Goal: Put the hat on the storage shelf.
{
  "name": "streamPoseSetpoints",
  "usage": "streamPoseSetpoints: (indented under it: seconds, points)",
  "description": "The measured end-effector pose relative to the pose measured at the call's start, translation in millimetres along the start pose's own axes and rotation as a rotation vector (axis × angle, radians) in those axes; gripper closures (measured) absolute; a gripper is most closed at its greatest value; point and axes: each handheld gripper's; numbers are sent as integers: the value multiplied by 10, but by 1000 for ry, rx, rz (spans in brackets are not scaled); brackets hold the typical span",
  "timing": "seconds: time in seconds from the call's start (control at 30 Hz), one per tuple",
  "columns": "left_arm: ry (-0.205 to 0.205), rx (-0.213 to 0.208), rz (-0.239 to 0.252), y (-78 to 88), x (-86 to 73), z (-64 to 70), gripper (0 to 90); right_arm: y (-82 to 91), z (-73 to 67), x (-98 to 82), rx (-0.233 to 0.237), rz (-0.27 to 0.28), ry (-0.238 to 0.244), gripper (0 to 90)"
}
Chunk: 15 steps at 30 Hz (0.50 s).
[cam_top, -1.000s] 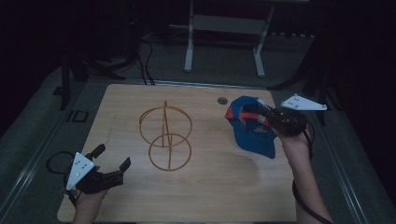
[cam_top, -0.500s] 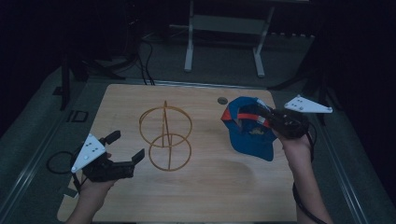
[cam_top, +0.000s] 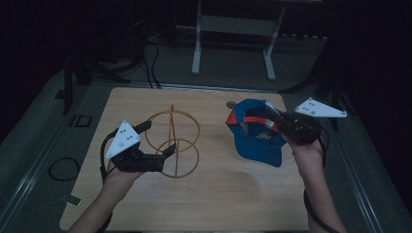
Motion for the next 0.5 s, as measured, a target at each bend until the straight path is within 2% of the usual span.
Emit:
streamPoseSetpoints:
  seconds: [0.23,0.3,0.5]
  points:
    - [-21,-32,-16,-276,115,120,26,34,-107,46,33,25,-6,845]
    - [-35,-48,-20,-344,131,173,26,52,-150,56,49,30,-7,845]
    - [-41,-102,-51,-579,216,255,26,84,-274,88,82,35,18,845]
Point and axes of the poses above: each handheld gripper's, and its own axes: y roughly backward along the jaws, x roughly out of its top, z roughly to its right, and after that the axes turned 15 degrees about z, right-handed
